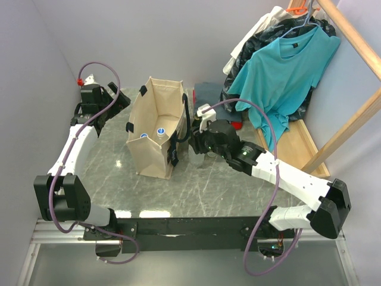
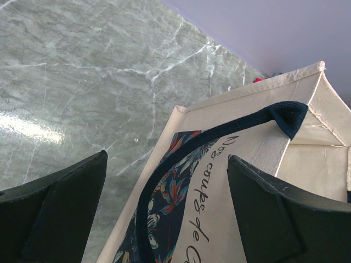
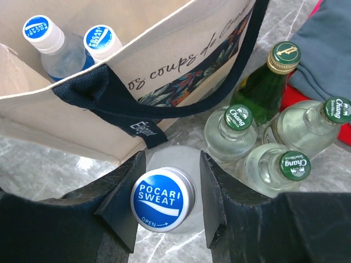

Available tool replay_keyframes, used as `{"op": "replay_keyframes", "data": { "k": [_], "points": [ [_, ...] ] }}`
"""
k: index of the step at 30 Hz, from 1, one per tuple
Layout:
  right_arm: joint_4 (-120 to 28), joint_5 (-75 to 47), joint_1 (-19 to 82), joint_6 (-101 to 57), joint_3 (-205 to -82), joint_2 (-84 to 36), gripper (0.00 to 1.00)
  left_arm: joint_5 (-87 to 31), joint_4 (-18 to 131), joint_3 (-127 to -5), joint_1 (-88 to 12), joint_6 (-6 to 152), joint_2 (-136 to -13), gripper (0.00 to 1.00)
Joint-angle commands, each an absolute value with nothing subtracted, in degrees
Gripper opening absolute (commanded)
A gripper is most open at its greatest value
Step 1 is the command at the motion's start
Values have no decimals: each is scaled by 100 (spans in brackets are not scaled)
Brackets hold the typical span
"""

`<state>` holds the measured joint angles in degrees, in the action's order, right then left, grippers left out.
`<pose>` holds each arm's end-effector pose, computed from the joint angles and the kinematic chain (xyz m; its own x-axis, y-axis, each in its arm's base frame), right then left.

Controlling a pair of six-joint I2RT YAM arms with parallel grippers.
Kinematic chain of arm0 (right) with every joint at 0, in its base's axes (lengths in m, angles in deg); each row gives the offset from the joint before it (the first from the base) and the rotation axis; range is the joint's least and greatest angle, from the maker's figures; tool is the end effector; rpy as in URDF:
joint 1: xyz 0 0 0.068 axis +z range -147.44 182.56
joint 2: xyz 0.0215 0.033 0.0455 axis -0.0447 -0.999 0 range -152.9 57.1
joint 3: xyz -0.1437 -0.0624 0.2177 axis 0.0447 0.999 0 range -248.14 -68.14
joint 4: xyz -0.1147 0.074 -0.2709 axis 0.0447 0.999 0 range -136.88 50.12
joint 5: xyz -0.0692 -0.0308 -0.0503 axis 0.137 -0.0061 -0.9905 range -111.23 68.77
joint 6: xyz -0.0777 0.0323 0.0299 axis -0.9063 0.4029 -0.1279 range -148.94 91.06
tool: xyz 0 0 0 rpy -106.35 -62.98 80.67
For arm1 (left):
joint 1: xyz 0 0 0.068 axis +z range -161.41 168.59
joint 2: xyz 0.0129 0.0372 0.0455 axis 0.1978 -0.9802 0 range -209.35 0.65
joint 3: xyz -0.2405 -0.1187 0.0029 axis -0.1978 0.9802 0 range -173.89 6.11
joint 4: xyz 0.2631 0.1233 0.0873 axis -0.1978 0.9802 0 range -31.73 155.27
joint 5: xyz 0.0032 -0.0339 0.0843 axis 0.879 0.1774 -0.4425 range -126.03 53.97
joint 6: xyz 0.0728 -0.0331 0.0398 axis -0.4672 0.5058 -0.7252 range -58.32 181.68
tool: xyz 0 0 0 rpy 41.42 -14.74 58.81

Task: Take the beverage out of the canvas bag
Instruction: Place the drink at the center of the board.

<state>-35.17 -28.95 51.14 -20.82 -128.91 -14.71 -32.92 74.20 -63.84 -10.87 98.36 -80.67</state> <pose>0.2565 0.2746 0.3043 -0.3467 -0.1812 -0.9203 -0.6183 0.7820 0.0789 0.4128 -0.0004 0.3012 -0.3909 -0.6002 -0.6978 -0.2428 0.7985 -0.5508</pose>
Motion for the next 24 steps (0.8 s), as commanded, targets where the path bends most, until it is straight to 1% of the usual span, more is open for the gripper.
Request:
{"op": "replay_keyframes", "data": {
  "k": [1,15,24],
  "points": [
    [-4679,-2949,5081,-1998,-12949,-1409,0,-3366,7304,-6411,-1106,9833,-8047,96],
    [-5285,-2773,5081,-1910,-12588,-1673,0,-3383,7313,-6411,-1114,9824,-8021,96],
    [-5645,-2879,5090,-2033,-12325,-1761,0,-3383,7313,-6411,-1114,9833,-8039,96]
  ]
}}
